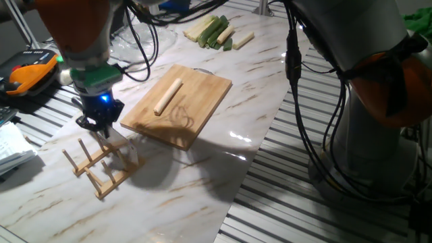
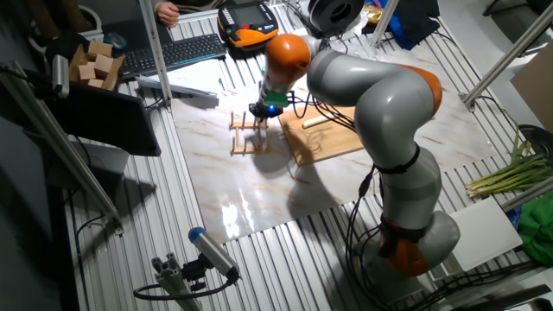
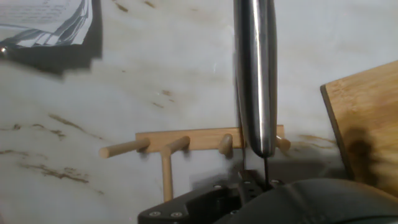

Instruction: Chop the scallions

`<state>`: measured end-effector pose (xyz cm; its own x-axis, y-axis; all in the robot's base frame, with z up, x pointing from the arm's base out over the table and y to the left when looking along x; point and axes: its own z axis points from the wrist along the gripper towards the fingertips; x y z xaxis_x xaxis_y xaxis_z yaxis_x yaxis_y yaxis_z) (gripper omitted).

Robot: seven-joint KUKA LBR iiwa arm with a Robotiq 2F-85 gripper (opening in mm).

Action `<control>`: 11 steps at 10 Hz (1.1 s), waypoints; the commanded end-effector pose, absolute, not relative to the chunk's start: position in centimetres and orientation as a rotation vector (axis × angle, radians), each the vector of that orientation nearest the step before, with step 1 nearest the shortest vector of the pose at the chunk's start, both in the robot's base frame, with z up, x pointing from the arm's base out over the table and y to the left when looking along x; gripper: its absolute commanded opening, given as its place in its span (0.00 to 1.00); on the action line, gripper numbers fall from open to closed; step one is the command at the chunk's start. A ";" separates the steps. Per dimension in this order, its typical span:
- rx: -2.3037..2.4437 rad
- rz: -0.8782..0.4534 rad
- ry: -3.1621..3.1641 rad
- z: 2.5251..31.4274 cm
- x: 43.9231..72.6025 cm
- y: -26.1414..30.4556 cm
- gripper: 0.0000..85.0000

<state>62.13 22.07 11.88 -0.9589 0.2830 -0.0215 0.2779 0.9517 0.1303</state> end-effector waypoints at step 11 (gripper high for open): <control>0.234 0.106 3.102 18.6 61.3 18.3 0.00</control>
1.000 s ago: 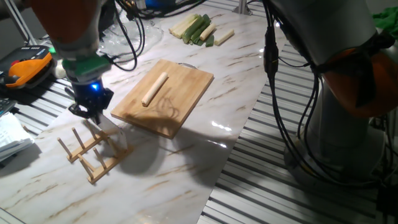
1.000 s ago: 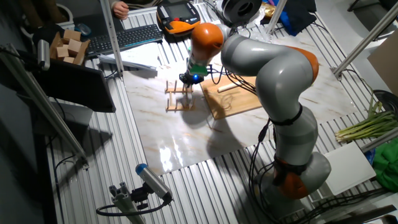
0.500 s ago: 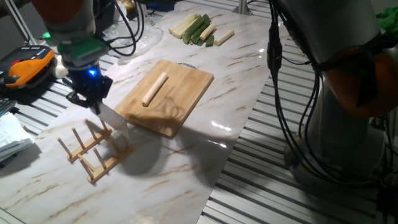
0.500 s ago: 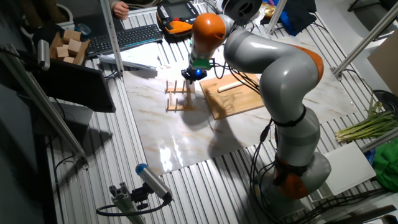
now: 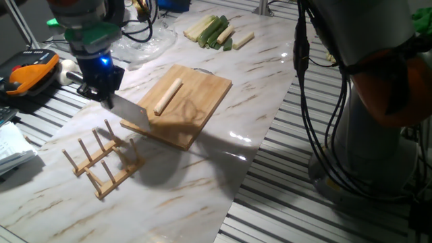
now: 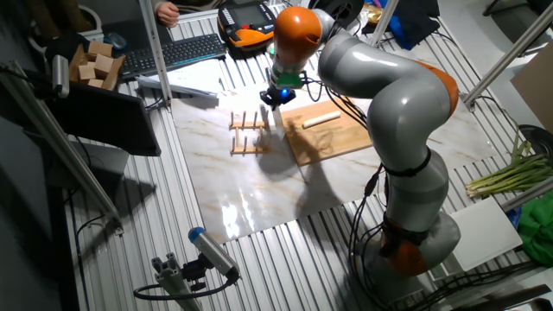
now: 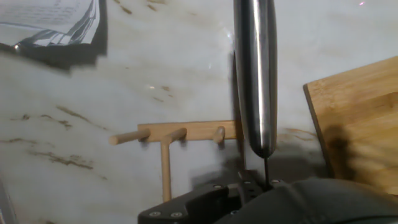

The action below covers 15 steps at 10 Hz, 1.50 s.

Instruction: Chop the scallions

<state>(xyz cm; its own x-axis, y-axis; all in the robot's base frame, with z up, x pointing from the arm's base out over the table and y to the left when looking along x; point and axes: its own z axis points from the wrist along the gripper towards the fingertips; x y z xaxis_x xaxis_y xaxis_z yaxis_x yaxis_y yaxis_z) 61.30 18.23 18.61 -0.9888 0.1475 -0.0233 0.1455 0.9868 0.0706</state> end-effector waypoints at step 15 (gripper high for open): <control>0.240 0.010 3.108 17.9 62.0 15.1 0.00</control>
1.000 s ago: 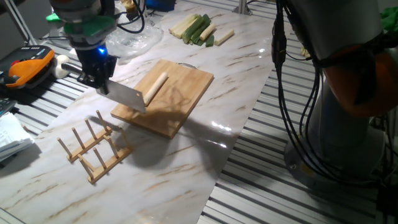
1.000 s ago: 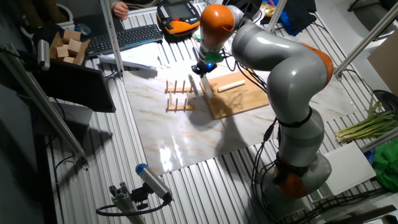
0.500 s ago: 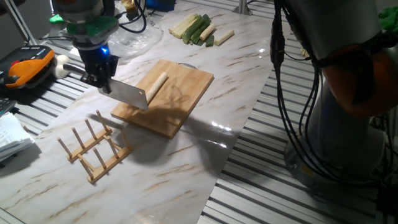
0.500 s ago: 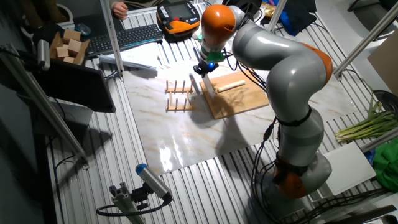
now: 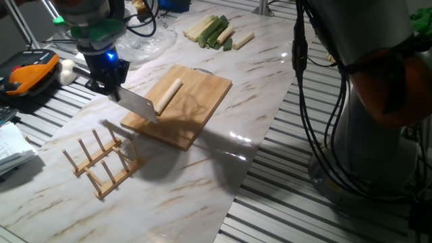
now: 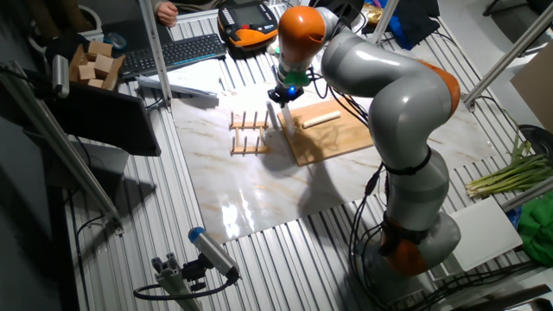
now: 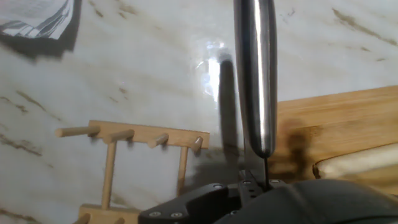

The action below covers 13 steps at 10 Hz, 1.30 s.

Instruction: Chop the scallions

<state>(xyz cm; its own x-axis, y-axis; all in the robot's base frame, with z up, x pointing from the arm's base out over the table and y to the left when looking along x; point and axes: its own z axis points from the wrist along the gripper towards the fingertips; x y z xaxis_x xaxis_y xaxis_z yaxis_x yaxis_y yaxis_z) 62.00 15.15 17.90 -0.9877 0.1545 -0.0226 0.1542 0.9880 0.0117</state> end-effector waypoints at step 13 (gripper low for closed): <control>-0.056 0.029 3.071 15.5 61.9 8.0 0.00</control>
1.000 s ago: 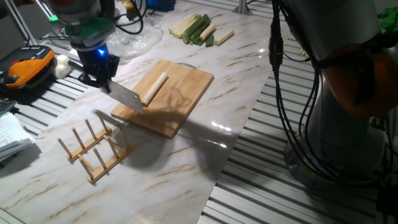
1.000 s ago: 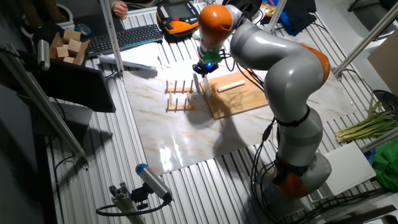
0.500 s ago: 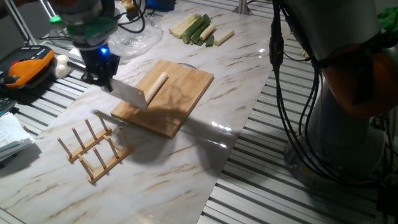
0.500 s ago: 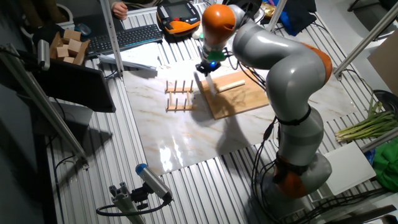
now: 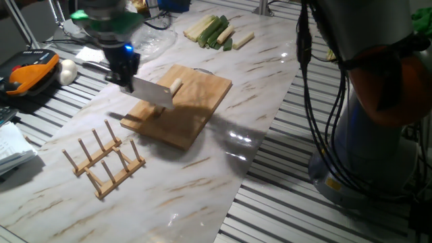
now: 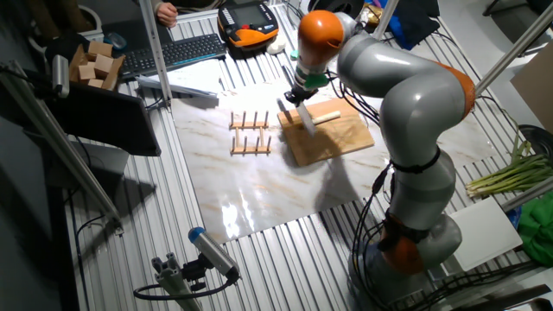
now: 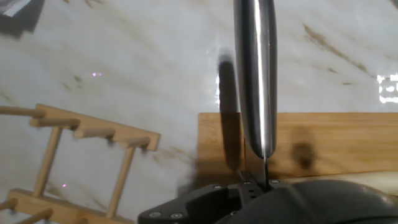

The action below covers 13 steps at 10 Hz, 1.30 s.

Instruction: Chop the scallions

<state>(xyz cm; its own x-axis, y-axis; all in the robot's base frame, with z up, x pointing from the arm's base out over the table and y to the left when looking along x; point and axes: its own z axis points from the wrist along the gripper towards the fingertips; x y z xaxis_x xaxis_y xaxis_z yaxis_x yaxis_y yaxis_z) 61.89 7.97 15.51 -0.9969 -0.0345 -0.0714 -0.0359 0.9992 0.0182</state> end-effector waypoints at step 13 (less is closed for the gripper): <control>-0.135 0.070 3.008 10.3 60.4 3.9 0.00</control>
